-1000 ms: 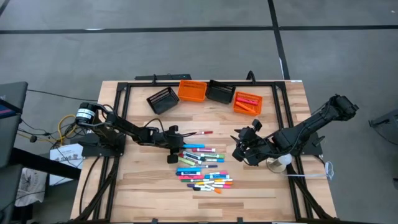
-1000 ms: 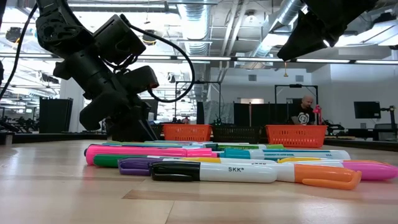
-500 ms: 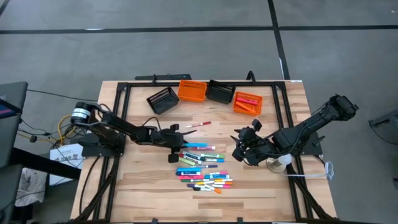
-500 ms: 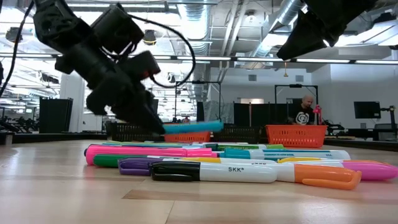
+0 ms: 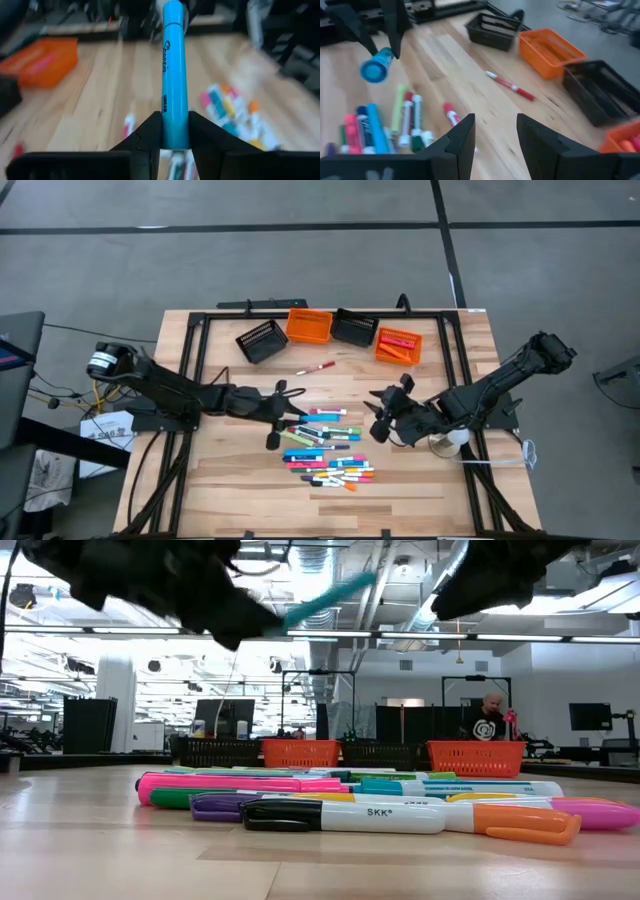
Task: Pick & Place Markers
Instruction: Put the large light blue highlighter into the right orange bin
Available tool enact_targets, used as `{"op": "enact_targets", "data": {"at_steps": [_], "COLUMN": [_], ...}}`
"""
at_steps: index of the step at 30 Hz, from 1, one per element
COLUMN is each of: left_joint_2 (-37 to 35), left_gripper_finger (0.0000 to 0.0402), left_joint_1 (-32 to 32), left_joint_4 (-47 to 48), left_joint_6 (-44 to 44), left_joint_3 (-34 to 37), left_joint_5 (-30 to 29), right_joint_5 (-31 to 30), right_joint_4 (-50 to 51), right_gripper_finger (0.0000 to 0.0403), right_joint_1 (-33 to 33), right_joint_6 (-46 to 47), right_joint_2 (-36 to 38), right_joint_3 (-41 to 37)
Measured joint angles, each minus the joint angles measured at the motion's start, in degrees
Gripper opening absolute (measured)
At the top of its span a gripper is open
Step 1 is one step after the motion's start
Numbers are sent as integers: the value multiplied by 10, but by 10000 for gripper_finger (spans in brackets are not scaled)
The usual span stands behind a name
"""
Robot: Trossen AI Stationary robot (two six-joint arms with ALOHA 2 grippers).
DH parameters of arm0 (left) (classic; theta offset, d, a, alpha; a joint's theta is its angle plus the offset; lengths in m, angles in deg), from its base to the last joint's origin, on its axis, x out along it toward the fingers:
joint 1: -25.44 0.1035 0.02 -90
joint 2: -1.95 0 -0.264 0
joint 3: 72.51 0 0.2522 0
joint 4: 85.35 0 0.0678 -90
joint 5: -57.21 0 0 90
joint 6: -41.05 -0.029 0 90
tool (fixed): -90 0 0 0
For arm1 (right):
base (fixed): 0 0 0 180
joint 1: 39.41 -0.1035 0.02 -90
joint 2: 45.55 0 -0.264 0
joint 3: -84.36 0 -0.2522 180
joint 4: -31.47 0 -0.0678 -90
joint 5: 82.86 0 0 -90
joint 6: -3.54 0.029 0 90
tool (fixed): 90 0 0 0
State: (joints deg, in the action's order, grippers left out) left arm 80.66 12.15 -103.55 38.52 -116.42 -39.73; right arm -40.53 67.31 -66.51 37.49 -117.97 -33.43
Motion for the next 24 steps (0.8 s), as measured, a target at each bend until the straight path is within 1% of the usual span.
{"op": "enact_targets", "data": {"at_steps": [2,7,11,15,17,20,24], "left_joint_2": [-4,-6,-6,-6,-6,-6,-6], "left_gripper_finger": [87,87,88,88,88,88,88], "left_joint_1": [-10,-22,-21,-22,-22,-22,-22], "left_joint_4": [-23,-63,-75,-78,-80,-80,-80], "left_joint_6": [0,0,12,13,13,13,13], "left_joint_3": [0,0,0,0,0,0,0], "left_joint_5": [0,0,-1,0,-1,-1,0], "right_joint_5": [4,13,30,49,49,50,73], "right_joint_4": [-33,-144,-240,-325,-356,-376,-399], "right_gripper_finger": [139,136,134,137,137,135,136], "right_joint_1": [-7,-37,-55,-55,-48,-35,-13], "right_joint_6": [-27,-135,-234,-319,-341,-345,-341], "right_joint_2": [0,-18,-54,-94,-113,-132,-142], "right_joint_3": [0,0,0,0,0,0,0]}}
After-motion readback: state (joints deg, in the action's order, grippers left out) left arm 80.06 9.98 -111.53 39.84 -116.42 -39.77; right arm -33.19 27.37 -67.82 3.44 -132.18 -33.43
